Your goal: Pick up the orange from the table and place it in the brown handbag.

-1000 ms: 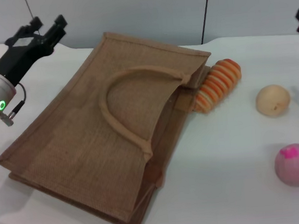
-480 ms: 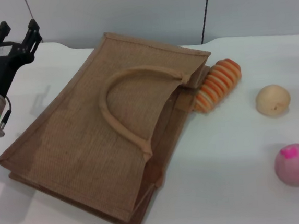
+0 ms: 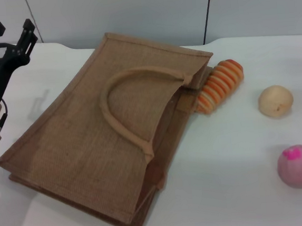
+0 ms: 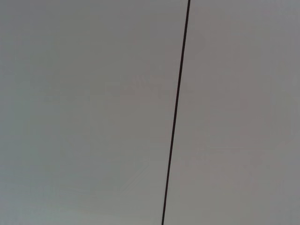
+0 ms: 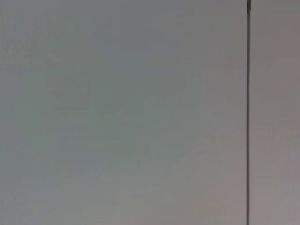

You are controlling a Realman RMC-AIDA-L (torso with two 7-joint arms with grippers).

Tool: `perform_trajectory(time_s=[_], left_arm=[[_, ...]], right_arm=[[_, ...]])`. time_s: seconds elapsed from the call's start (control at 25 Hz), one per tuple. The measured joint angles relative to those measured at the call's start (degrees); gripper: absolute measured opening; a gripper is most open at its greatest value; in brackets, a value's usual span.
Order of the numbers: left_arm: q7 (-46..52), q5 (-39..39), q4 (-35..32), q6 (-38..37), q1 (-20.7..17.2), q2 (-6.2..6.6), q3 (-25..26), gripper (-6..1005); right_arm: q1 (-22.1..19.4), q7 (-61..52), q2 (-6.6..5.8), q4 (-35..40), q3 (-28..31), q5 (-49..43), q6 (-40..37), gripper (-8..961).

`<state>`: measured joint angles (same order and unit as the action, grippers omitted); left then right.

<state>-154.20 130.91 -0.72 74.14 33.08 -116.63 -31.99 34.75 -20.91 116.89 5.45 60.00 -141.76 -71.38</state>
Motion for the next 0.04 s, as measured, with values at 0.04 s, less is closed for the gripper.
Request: perform_trajectory(time_s=[0.04], left_arm=[[0.0, 0.0, 0.0, 0.5, -0.1, 0.00, 0.0, 733]], right_arm=[[0.0, 0.0, 0.00, 0.0, 0.0, 0.0, 0.0, 882]])
